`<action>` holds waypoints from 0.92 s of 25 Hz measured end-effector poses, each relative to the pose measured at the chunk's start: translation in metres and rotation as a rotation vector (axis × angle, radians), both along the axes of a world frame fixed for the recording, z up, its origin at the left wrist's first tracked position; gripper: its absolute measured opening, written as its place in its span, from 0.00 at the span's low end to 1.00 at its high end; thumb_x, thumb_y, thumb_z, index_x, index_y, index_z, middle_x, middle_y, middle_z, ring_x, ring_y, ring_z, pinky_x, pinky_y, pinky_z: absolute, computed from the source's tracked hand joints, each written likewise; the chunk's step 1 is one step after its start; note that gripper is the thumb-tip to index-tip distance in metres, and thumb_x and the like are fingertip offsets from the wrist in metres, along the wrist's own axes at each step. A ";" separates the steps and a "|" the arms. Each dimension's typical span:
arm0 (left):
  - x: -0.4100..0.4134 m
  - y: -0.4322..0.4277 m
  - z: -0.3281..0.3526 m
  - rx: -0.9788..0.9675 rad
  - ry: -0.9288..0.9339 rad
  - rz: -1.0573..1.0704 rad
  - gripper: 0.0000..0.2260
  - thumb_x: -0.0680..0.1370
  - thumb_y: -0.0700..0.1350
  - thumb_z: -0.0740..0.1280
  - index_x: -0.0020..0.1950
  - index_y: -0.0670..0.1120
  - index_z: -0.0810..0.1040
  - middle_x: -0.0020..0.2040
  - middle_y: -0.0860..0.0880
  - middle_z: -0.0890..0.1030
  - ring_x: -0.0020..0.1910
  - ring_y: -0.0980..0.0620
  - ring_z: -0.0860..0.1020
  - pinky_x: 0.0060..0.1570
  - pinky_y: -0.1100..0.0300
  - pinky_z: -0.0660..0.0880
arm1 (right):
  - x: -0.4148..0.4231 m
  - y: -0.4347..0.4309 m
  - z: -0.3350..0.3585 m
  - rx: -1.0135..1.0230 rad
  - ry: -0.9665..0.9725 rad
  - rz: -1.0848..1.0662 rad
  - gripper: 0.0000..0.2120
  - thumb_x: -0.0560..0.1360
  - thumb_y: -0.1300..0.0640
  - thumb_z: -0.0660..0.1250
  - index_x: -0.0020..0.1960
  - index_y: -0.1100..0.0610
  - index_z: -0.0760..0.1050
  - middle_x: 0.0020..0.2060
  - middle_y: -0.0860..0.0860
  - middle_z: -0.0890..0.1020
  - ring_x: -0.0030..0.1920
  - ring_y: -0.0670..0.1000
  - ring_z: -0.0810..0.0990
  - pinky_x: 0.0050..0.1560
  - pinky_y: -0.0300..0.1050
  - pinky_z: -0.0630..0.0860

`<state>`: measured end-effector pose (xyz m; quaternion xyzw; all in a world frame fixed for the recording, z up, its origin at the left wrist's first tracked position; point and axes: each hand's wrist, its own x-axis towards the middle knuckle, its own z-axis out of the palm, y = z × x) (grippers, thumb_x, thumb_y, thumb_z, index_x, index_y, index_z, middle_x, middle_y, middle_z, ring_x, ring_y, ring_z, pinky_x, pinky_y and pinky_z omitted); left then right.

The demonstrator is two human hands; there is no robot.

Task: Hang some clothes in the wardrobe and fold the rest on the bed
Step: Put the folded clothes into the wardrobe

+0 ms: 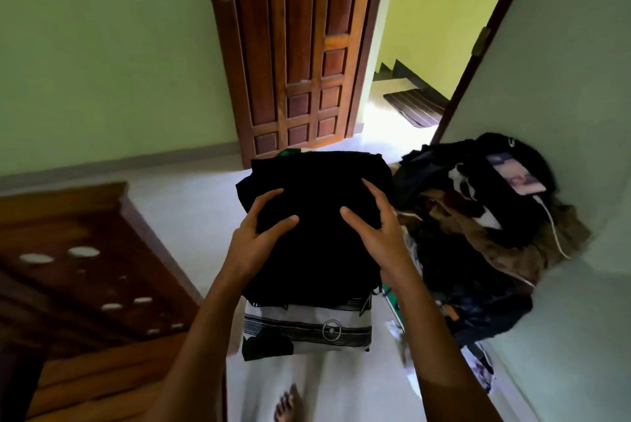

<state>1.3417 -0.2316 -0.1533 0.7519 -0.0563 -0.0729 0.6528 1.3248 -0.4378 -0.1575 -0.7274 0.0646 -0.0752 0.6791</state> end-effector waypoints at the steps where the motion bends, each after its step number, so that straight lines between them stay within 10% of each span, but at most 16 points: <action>1: 0.019 0.000 0.001 0.004 -0.002 0.025 0.20 0.67 0.58 0.66 0.58 0.68 0.68 0.54 0.63 0.72 0.54 0.54 0.75 0.50 0.61 0.75 | 0.021 0.000 0.003 0.004 -0.006 0.007 0.25 0.74 0.53 0.70 0.67 0.39 0.67 0.66 0.42 0.70 0.66 0.44 0.71 0.61 0.40 0.74; 23: 0.381 0.093 0.000 -0.092 0.058 0.822 0.24 0.63 0.59 0.70 0.58 0.65 0.72 0.55 0.59 0.75 0.52 0.56 0.77 0.46 0.61 0.76 | 0.525 0.142 0.008 -0.017 0.076 0.761 0.26 0.73 0.54 0.72 0.67 0.41 0.68 0.63 0.43 0.74 0.61 0.45 0.75 0.61 0.49 0.76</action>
